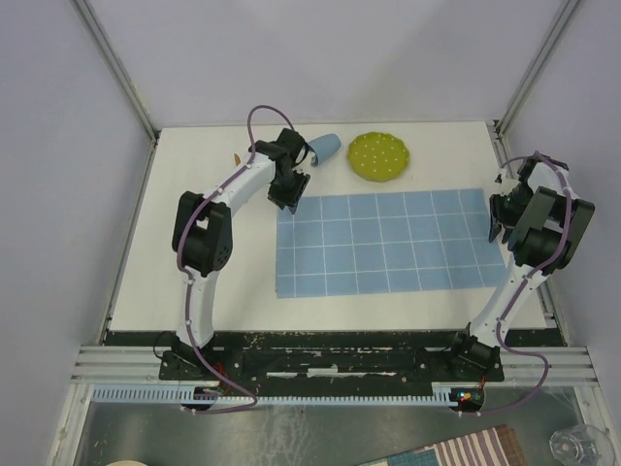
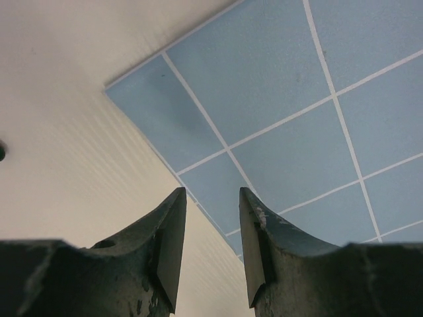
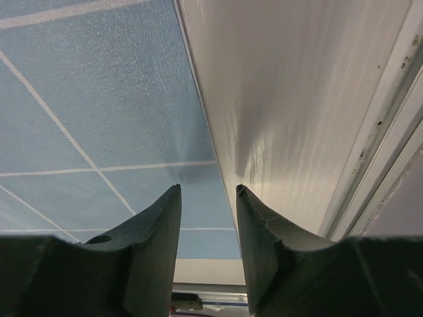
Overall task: Set the dinner table for one person
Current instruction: Fold the napkin at the center of the board.
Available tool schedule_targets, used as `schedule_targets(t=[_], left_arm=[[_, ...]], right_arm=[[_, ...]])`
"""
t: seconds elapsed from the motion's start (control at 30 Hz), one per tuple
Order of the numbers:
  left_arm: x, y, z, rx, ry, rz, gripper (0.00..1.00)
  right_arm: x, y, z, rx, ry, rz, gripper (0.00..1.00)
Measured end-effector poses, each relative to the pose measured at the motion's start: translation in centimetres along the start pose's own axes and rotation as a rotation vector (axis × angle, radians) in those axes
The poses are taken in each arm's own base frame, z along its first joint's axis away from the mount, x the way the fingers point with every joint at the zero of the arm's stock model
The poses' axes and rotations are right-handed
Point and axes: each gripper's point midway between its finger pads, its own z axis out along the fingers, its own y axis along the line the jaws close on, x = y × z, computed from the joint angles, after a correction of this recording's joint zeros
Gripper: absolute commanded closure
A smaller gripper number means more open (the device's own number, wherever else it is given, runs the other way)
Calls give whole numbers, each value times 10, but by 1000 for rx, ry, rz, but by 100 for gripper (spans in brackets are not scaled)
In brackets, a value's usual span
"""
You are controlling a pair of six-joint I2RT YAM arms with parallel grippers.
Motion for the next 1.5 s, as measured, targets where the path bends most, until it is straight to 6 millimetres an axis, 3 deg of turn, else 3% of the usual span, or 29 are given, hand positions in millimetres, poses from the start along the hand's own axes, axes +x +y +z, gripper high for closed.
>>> schedule_targets(t=[0.23,0.67,1.03,1.1,1.17,1.2,1.23,1.5], left_arm=[[-7,6,-17,-6,-41,-12,55],[-5,9,-18,-9,-36,-1,56],[-11,13,-24,-12,-50,-2,57],[-15,13,-27,-12,-61,-2,57],[-17,13,-28,-12,-67,-1,57],[-18,13,-29,-12,-70,-1,57],[-18,13,-29,-12,-72,-1,57],[-19,13,-30,-9,-73,-1,58]], right_arm=[[4,4,11,-31,22,-7,55],[8,11,12,-77,6,9,57],[20,38,12,-144,33,-30,59],[22,49,12,-158,51,-57,64],[24,58,13,-165,68,-89,81],[25,63,13,-169,78,-102,94],[26,67,14,-171,88,-115,97],[27,78,14,-190,104,-124,98]])
